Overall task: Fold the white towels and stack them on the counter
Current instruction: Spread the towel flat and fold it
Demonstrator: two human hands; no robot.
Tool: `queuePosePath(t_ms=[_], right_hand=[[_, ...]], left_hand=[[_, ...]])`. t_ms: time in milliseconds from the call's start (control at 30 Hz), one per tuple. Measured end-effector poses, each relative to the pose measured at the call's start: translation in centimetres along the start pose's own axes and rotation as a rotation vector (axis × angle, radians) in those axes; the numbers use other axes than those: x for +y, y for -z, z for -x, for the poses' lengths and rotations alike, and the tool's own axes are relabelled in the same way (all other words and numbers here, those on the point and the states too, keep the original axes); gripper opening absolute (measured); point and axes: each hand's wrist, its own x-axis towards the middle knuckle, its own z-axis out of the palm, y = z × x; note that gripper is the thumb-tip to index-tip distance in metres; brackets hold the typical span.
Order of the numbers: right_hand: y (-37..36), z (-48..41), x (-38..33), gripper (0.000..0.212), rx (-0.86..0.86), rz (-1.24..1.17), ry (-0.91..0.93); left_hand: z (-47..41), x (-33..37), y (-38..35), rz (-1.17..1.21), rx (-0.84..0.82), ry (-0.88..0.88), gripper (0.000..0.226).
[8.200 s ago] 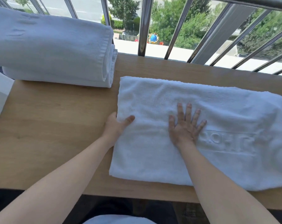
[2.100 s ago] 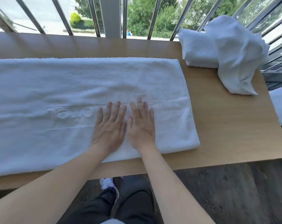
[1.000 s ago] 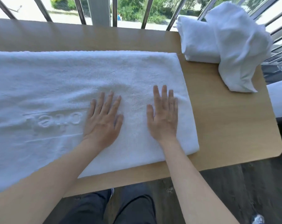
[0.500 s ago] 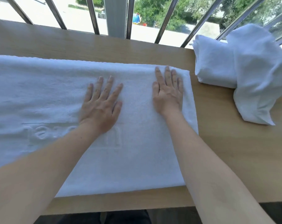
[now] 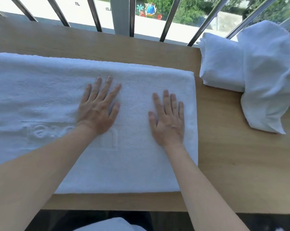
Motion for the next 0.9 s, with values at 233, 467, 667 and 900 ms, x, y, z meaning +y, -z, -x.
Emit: queuePosePath(t_ms=[233, 467, 667, 900], right_hand=[[1.3, 2.8, 5.2, 0.067, -0.003, 0.102, -0.359], [-0.2, 4.3, -5.0, 0.067, -0.011, 0.021, -0.261], [-3.4, 5.1, -17.7, 0.066, -0.002, -0.054, -0.203], [-6.4, 2.8, -31.0, 0.062, -0.03, -0.091, -0.091]], left_hand=[[-0.1, 0.0, -0.4, -0.005, -0.018, 0.009, 0.057], [0.2, 0.1, 0.4, -0.006, -0.105, -0.013, 0.064], [6.1, -6.2, 0.7, -0.005, -0.101, -0.151, 0.064], [13.2, -18.6, 1.7, -0.029, -0.084, -0.047, 0.058]])
